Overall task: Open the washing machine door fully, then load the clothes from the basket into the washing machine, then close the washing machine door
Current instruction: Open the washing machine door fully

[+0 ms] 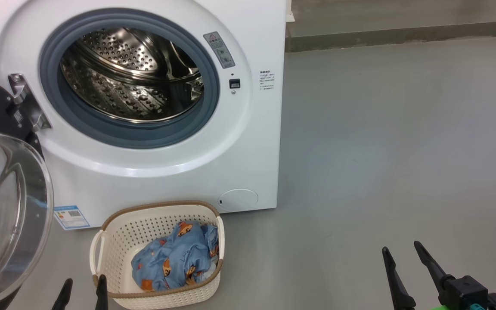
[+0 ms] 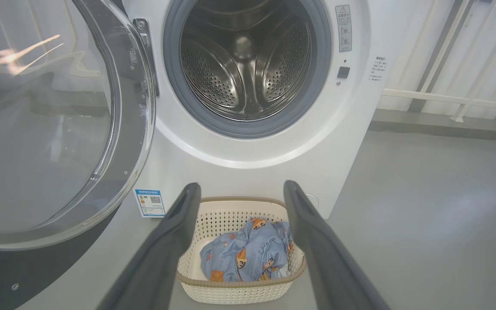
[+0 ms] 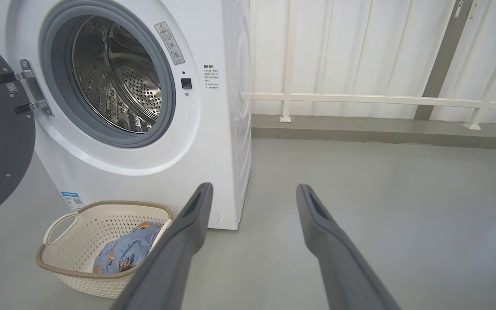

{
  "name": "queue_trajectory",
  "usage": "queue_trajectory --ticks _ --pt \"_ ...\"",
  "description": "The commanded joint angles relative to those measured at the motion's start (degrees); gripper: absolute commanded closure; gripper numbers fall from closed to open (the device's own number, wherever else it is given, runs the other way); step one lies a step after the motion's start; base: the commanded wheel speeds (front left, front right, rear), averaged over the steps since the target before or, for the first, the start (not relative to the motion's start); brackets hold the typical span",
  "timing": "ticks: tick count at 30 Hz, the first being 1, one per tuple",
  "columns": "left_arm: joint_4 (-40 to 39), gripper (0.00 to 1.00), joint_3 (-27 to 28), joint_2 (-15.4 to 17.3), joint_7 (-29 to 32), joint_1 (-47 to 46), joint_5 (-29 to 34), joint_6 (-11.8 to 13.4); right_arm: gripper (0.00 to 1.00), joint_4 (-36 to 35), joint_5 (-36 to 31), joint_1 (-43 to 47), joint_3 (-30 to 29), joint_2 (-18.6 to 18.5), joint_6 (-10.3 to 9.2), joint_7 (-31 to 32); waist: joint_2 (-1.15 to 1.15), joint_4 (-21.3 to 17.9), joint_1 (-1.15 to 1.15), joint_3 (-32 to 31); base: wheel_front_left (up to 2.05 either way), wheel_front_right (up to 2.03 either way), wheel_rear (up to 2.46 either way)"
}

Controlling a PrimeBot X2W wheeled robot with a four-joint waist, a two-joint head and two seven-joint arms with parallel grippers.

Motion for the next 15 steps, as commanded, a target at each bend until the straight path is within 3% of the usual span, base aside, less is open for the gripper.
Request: queue_trajectory --ticks 1,15 --pt "-0.93 0.00 1.68 0.98 -0.36 -1.98 0.92 -0.15 0.00 -1.38 0.49 -1.25 1.23 -0.38 0.35 -0.68 0.00 0.06 0.00 0.01 0.00 0.00 0.00" --pt "-1.20 0.00 0.73 1.42 -0.36 -2.13 0.47 -0.15 0.00 -1.10 0.71 -1.32 0.96 -0.38 0.35 -0.68 0.00 0.73 0.00 -0.16 0.00 0.00 0.00"
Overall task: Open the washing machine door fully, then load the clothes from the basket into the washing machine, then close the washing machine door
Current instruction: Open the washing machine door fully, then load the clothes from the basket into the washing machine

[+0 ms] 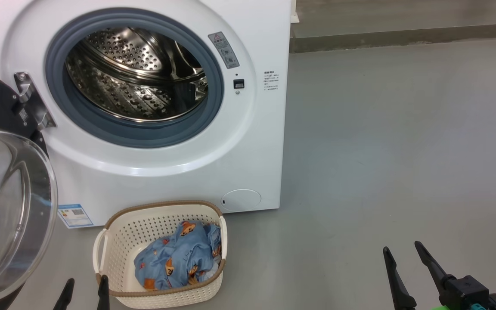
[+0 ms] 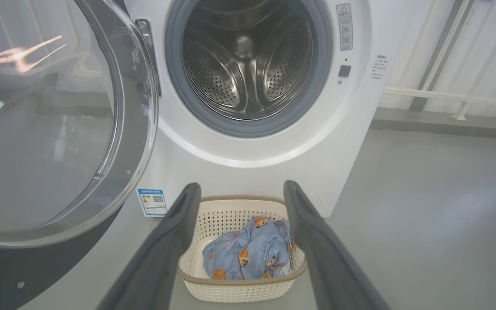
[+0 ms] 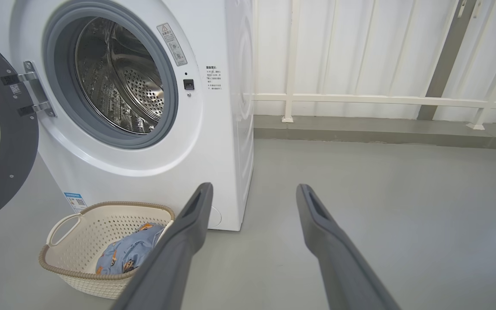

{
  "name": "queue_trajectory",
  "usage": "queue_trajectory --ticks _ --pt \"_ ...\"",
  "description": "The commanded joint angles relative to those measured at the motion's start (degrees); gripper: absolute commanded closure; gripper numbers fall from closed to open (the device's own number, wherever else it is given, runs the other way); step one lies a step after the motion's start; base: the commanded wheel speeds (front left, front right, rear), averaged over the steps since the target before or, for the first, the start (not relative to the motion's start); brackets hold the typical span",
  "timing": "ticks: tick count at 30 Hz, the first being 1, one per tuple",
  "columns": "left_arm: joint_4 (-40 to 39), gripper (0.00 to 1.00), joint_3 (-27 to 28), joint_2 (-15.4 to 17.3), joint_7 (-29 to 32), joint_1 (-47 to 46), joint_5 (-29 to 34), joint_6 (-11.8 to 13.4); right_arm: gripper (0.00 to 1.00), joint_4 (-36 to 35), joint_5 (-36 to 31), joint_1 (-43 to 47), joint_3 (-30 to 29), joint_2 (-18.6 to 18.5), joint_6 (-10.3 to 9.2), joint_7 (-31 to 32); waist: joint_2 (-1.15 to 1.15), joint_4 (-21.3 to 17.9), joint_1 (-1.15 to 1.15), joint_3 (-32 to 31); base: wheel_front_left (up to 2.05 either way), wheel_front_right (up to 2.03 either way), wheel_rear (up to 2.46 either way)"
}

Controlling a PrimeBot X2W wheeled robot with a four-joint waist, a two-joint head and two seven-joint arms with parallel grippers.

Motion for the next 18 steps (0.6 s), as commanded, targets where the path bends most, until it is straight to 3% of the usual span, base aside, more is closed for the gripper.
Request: queue_trajectory --ticks 1,18 --pt "-1.37 0.00 1.45 0.92 -0.37 -2.13 0.44 -0.15 0.00 -1.09 0.29 -1.34 1.18 -0.38 0.35 -0.68 0.00 0.07 0.00 -0.01 0.00 0.00 0.00" --pt "-0.38 0.00 1.32 1.50 -0.37 -2.48 0.45 -0.15 0.00 -0.05 0.58 -1.62 1.28 -0.38 0.35 -0.68 0.00 0.13 0.00 -0.40 0.09 -0.09 0.00"
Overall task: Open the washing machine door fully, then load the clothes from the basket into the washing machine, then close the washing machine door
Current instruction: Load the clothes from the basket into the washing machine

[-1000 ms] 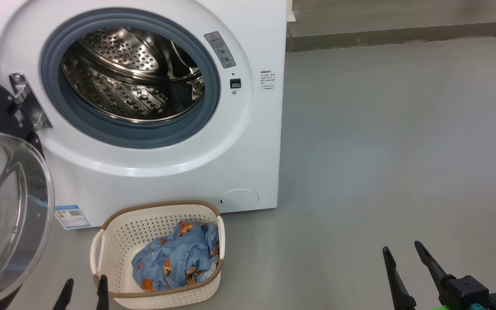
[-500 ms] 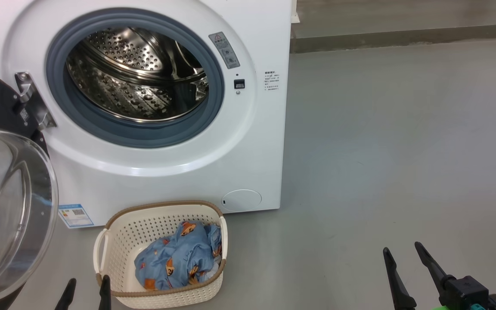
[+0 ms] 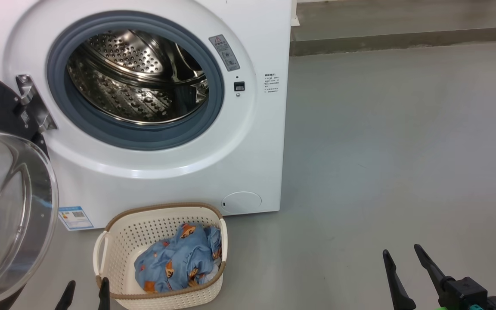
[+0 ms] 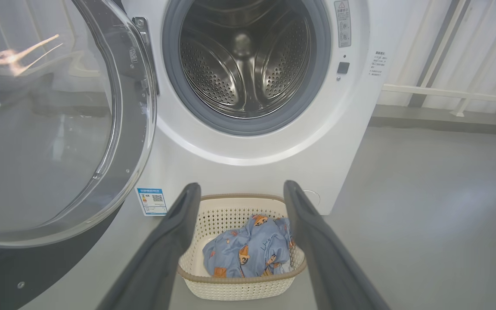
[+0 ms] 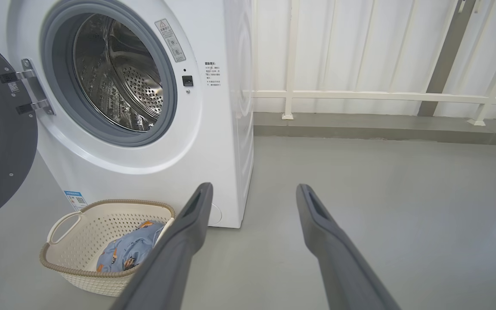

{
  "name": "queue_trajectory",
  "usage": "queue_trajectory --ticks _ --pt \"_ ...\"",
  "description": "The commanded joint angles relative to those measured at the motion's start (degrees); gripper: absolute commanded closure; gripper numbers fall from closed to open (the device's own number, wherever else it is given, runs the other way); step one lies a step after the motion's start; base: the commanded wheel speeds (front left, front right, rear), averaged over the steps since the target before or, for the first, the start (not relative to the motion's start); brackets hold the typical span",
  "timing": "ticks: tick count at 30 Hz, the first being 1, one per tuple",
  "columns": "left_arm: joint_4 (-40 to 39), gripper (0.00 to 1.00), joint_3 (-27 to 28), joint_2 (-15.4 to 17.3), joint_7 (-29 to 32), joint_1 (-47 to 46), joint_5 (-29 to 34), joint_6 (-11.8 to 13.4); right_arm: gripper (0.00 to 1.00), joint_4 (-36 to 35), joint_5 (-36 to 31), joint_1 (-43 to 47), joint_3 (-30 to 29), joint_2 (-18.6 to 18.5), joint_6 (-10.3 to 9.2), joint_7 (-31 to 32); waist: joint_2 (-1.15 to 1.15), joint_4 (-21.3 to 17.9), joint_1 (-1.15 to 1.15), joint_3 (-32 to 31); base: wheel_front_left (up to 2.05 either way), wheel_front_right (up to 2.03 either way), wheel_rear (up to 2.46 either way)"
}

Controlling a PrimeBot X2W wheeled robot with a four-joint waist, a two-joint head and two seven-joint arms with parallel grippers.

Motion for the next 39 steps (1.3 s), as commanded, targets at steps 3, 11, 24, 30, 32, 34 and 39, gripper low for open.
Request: queue_trajectory --ticks 3,11,24,30,32,34,39 --pt "-0.86 0.00 2.13 0.89 -0.37 -2.58 0.76 -0.15 0.00 -1.13 0.39 -1.58 1.44 -0.39 0.35 -0.68 0.00 0.04 0.00 0.08 0.84 -0.84 0.00" --pt "-0.61 0.00 2.61 0.66 -0.37 -2.87 1.13 -0.15 0.00 -0.89 0.61 -1.48 1.78 -0.39 0.35 -0.68 0.00 0.16 0.00 0.19 1.59 -1.59 0.00" --pt "-2.79 0.00 4.20 0.02 -0.37 -2.67 2.00 -0.15 0.00 -0.60 0.74 -1.62 2.17 -0.39 0.35 -0.68 0.00 0.15 0.00 0.98 1.61 -1.61 0.00" --pt "-2.92 0.00 3.53 0.22 -0.37 -2.09 1.88 -0.15 0.00 -0.25 1.00 -1.58 2.44 -0.39 0.35 -0.68 0.00 0.02 0.00 0.84 0.37 -0.37 0.00" --pt "-2.77 0.00 3.28 0.37 -0.37 -2.02 1.74 -0.15 0.00 -0.13 1.03 -1.53 2.46 -0.39 0.35 -0.68 0.00 -0.01 0.00 0.78 0.00 0.00 0.00" --pt "-2.79 0.00 3.22 0.39 -0.37 -1.97 1.75 -0.15 0.00 -0.07 1.04 -1.53 2.47 -0.39 0.35 -0.68 0.00 -0.04 0.00 0.74 0.00 0.00 0.00" --pt "-2.87 0.00 2.94 0.39 -0.37 -1.80 1.63 -0.15 0.00 0.02 0.96 -1.46 2.57 -0.39 0.35 -0.68 0.00 -0.06 0.00 0.62 0.00 0.00 0.00"
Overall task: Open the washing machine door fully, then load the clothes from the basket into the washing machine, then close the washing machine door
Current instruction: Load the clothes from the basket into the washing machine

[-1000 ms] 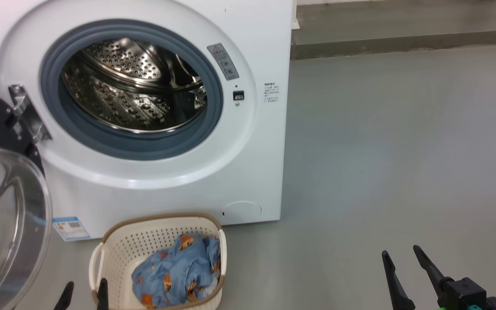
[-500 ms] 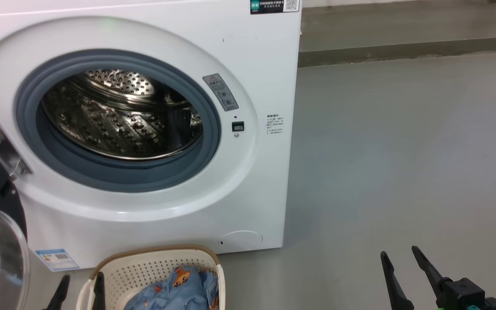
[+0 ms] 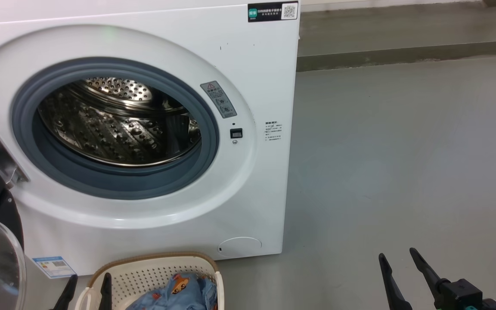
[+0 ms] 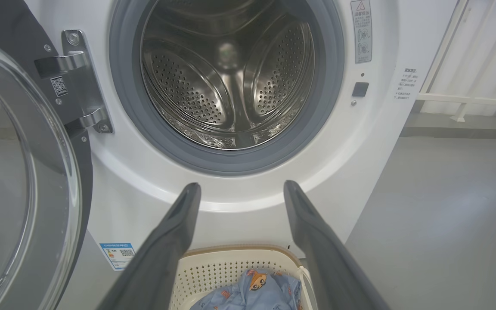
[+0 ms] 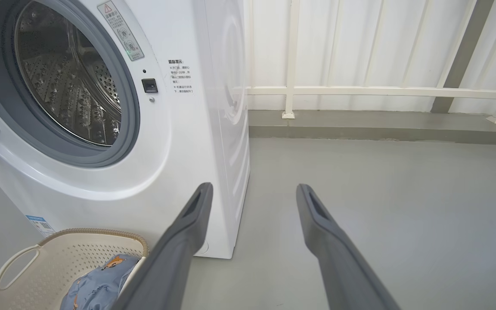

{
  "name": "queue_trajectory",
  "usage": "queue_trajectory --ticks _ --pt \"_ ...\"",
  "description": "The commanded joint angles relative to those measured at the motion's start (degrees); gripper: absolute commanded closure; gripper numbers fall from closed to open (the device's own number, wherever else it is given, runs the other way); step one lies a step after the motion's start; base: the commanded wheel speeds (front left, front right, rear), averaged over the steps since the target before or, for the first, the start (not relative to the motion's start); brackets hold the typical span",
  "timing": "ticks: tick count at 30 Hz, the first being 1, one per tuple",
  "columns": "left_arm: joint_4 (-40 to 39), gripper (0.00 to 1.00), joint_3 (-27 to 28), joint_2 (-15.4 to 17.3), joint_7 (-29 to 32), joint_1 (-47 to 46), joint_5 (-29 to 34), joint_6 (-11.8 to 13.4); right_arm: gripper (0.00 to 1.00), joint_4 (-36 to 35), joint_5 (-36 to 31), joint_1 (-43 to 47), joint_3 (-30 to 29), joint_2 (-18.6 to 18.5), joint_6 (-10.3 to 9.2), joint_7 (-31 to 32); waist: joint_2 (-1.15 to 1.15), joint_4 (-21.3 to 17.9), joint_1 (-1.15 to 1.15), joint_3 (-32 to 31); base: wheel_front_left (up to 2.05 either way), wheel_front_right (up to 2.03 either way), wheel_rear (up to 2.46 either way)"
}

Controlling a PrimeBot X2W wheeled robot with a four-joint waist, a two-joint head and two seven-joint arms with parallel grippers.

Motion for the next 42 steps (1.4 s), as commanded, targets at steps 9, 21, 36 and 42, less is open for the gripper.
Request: queue_trajectory --ticks 9,21,36,42 --pt "-1.17 0.00 1.04 1.05 -0.37 -1.48 -0.74 -0.15 0.00 -0.90 0.86 -1.43 1.94 -0.41 0.35 -0.68 0.00 0.10 0.00 -0.11 0.00 0.00 0.00" --pt "-1.10 0.00 0.92 1.22 -0.37 -1.43 -1.33 -0.15 0.00 -0.72 1.00 -1.32 2.23 -0.41 0.35 -0.68 0.00 0.28 0.00 0.25 0.00 0.00 0.00" --pt "-1.28 0.00 0.59 1.70 -0.37 -1.45 -2.88 -0.15 0.00 -0.39 2.35 -1.62 3.49 -0.41 0.35 -0.68 0.00 -0.50 0.00 3.49 0.00 0.00 0.00" --pt "-1.61 0.00 0.25 2.60 -0.37 -2.07 -3.83 -0.15 0.00 -0.76 2.60 -1.87 4.63 -0.41 0.35 -0.68 0.00 -0.76 0.00 6.05 0.00 0.00 0.00"
